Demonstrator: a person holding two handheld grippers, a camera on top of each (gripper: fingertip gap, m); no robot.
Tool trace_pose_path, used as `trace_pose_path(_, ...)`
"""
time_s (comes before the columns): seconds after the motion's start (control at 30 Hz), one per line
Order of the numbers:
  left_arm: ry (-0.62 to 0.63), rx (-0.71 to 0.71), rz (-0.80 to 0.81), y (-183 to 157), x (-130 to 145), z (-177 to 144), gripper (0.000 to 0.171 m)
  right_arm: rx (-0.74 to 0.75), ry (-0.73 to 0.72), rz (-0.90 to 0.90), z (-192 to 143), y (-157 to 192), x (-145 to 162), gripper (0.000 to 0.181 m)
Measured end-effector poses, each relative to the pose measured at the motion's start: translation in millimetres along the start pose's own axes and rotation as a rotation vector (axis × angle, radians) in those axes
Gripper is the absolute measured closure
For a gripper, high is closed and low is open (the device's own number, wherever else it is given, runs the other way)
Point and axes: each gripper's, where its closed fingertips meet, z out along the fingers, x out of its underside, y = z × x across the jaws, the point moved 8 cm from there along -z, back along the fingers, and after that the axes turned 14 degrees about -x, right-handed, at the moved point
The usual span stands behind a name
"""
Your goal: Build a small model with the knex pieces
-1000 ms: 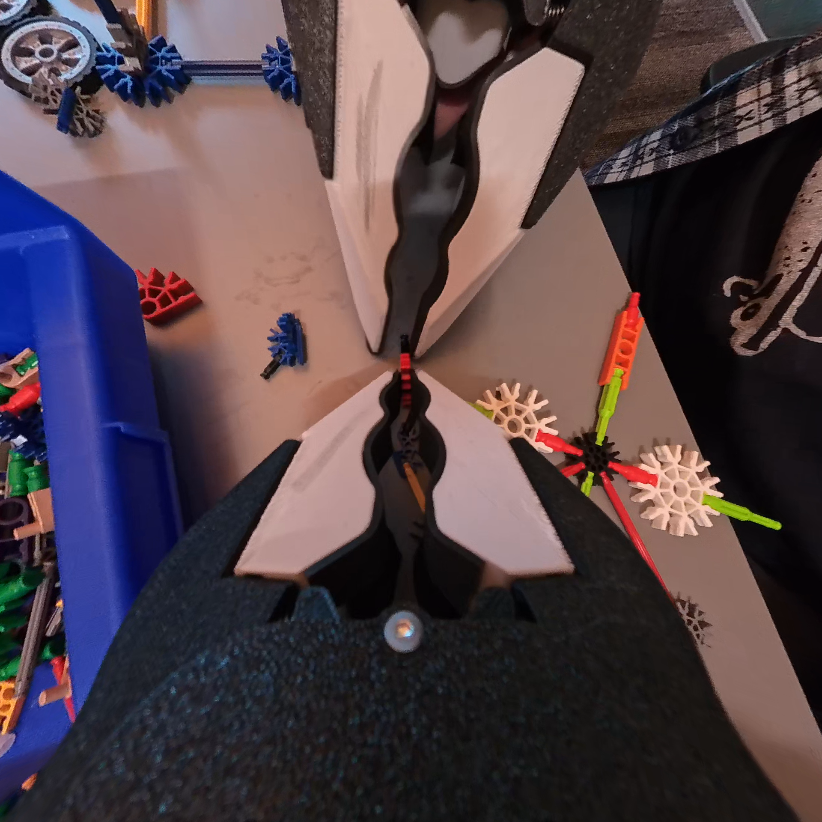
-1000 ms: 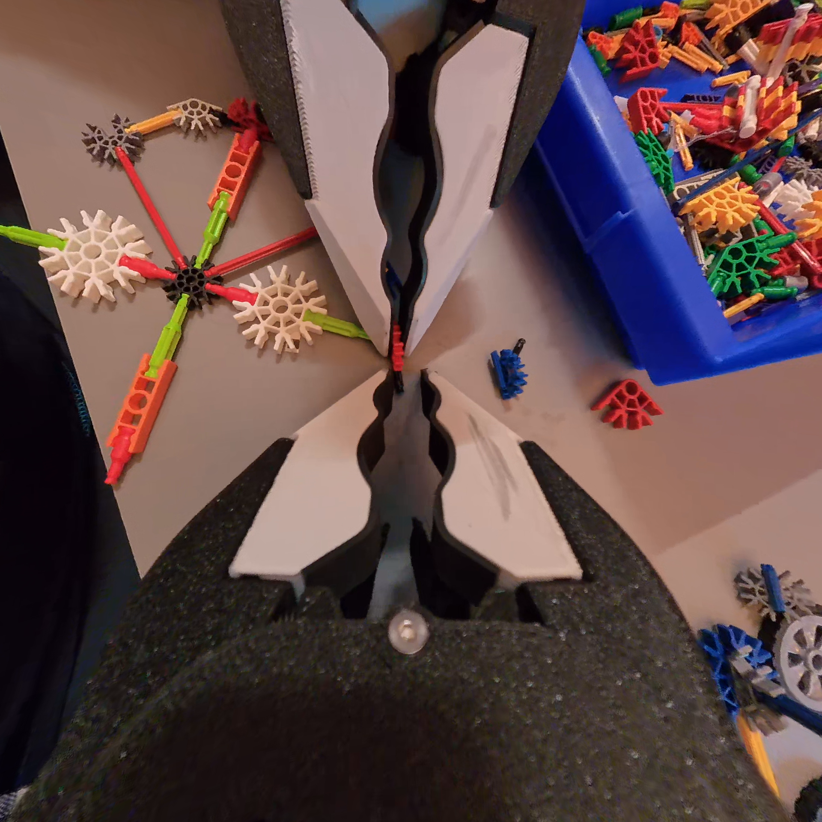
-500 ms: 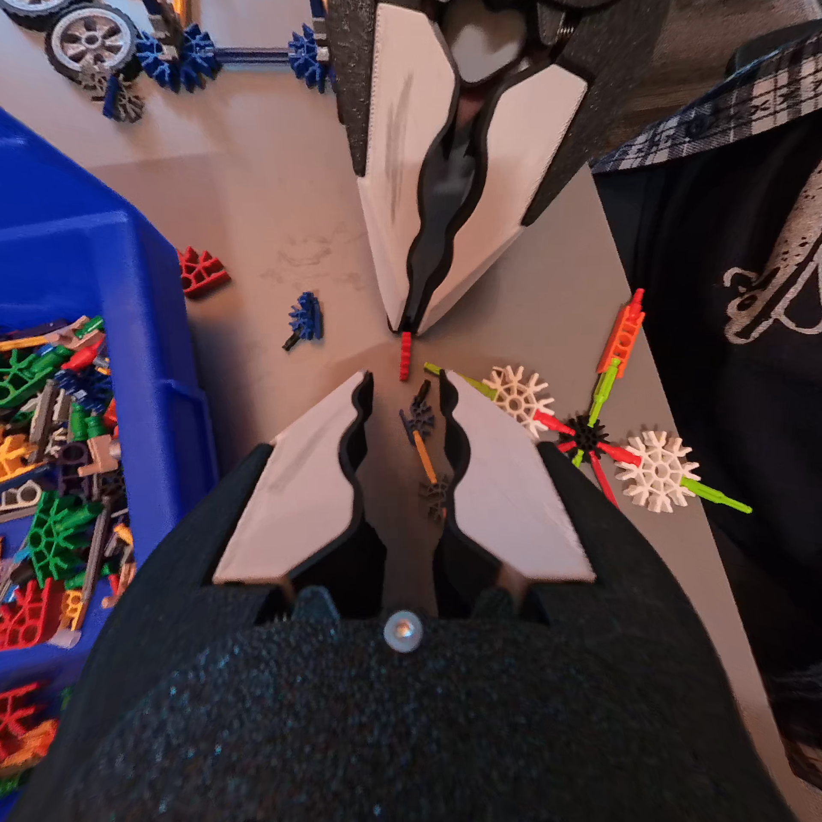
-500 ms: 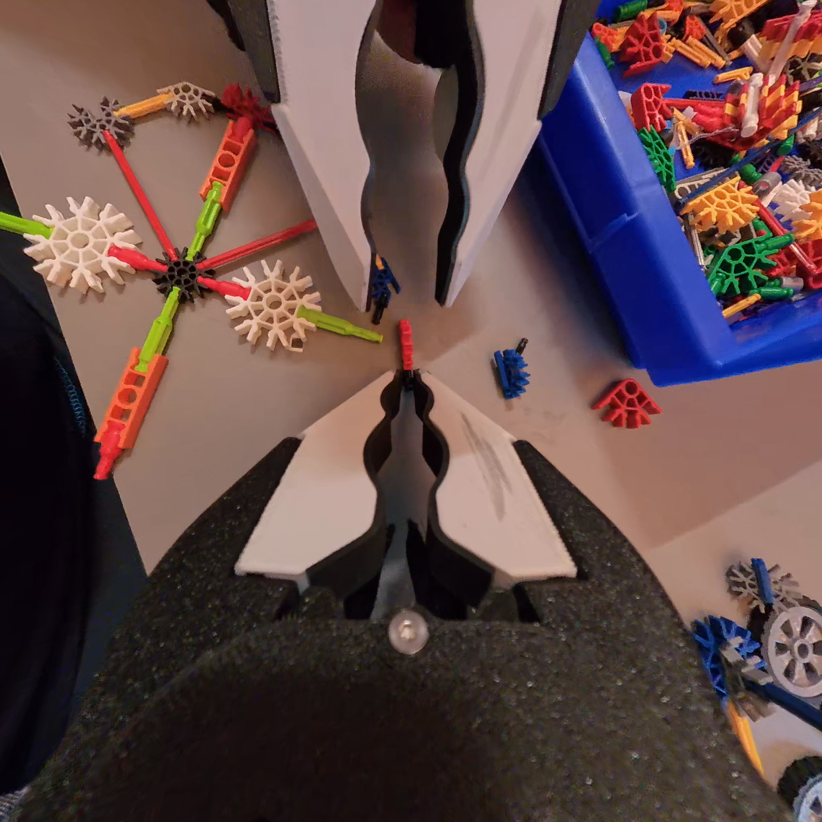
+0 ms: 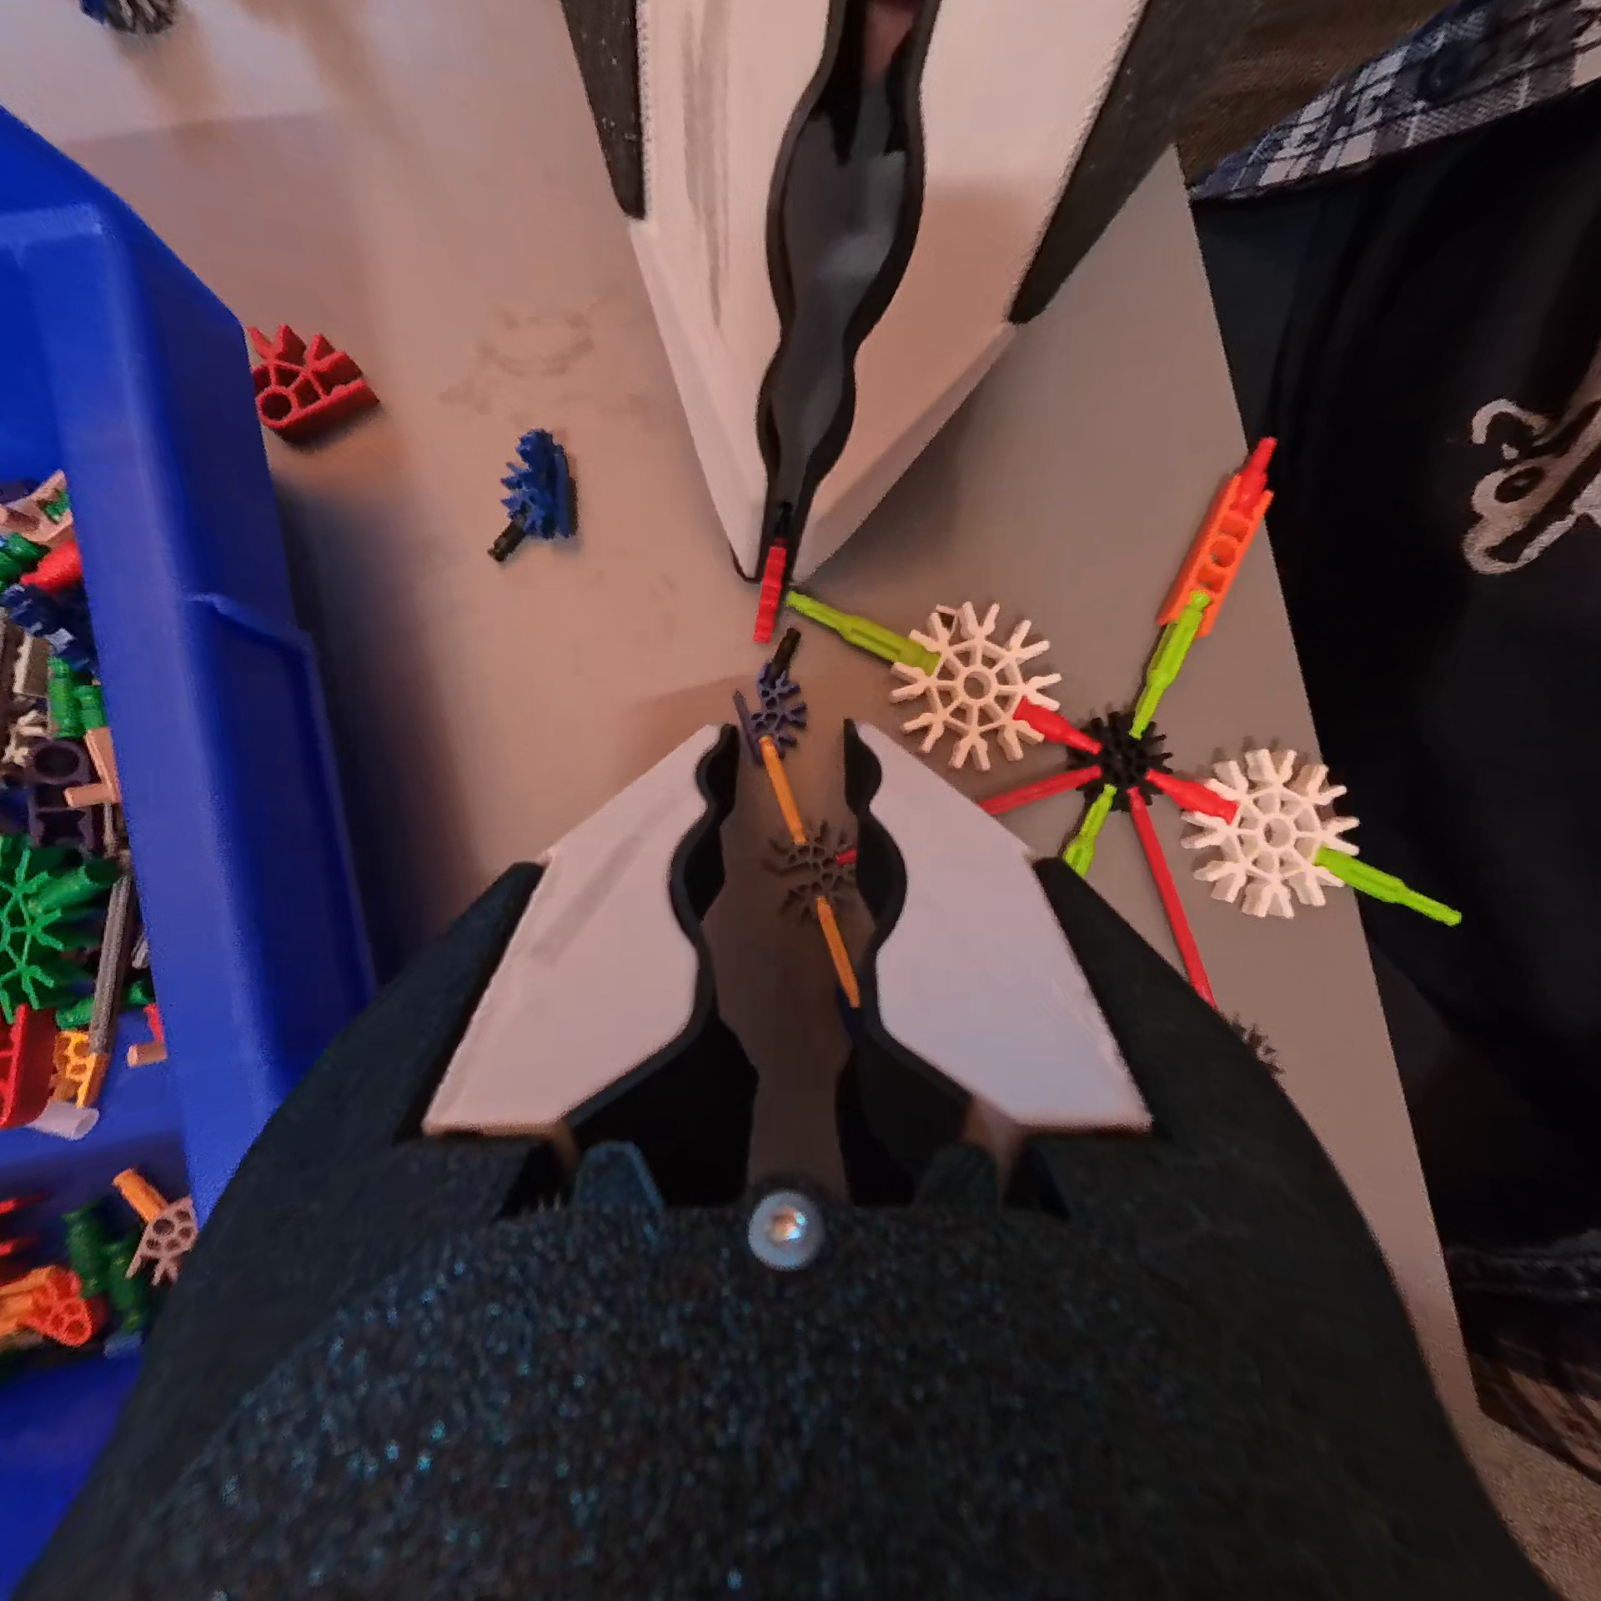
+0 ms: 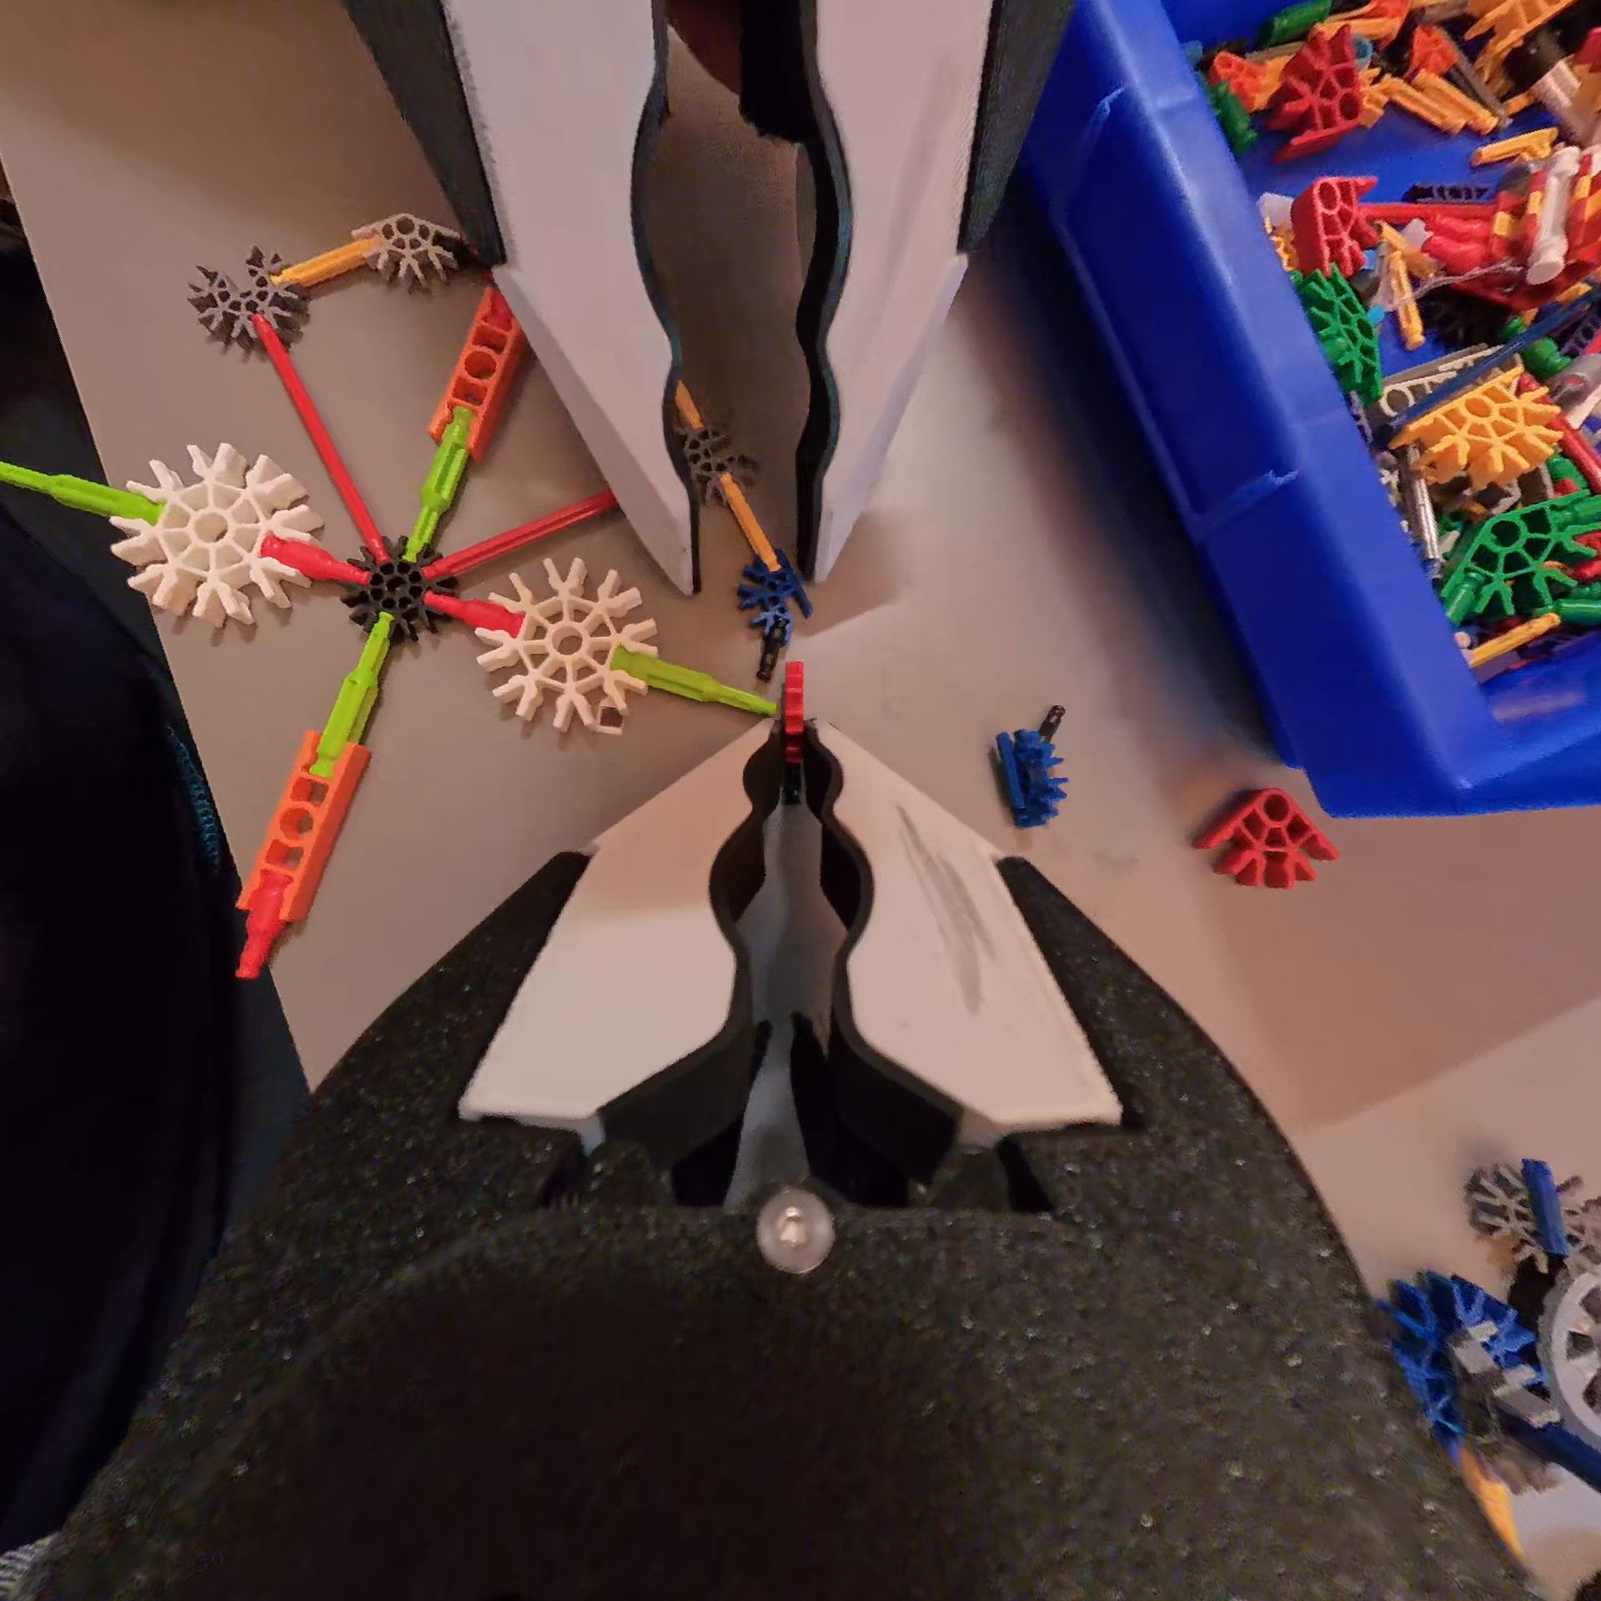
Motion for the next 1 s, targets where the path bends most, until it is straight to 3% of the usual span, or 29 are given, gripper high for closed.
trace_pose_path(0.27,-0.005,-0.029,0.001,1.6,-0.9,2.0,0.159,-0.033,-0.022,0.12,-0.2,0.2,-0.2,0.177)
trace_pose_path(1.0,-0.021,-0.039,0.0,1.5,-0.4,1.7,0.159,-0.139,-0.145,0.352,0.4,-0.8,4.0,0.173)
